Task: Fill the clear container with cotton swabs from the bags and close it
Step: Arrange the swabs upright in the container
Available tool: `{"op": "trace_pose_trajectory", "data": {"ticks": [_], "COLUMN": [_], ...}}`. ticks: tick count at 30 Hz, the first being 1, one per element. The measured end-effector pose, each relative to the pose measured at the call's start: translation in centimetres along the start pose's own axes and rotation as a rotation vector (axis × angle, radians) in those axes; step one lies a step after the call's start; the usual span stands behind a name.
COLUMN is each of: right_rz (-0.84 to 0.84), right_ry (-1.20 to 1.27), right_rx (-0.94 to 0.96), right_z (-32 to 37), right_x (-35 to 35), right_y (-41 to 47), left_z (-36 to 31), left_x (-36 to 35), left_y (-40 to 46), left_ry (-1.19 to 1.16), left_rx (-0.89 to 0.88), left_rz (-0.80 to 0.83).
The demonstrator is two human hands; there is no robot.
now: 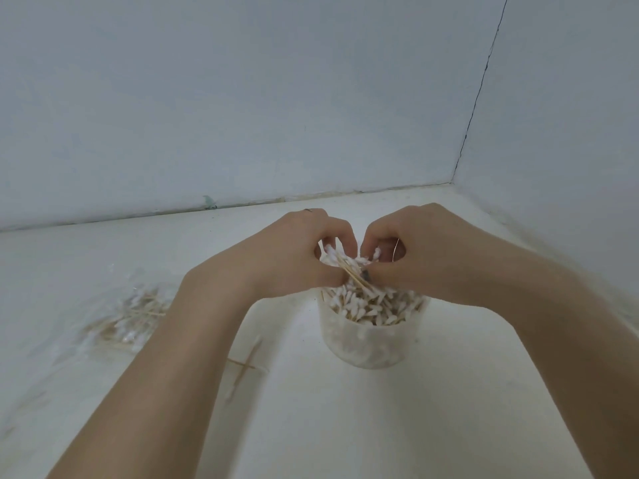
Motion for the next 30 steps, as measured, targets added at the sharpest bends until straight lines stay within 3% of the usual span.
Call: {"op": "trace_pose_trajectory", "data": {"ticks": [13,30], "right_rz": [-0.147,-0.028], "right_ry": [-0.001,0.028], "right_rx": [-0.006,-0.062], "right_z": [-0.7,-1.1], "right_x": [3.0,1.8], "right_y": [0.2,0.0], "left_z": [-0.7,-1.2], "left_x": [1.2,1.7], "left_y": [0.1,-0.8], "left_ry": [-0.006,-0.101], "left_rx": [-0.031,0.013], "left_rz": [-0.031,0.031]}}
Point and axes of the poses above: each hand's wrist, its own y-axis towards the middle knuckle, its own x-axis out of the back of the hand, z = x × y, the point moved 10 cm from there along y, towards the middle knuckle, and after that the axes turned 8 degrees about -z, right-handed, at the moved point
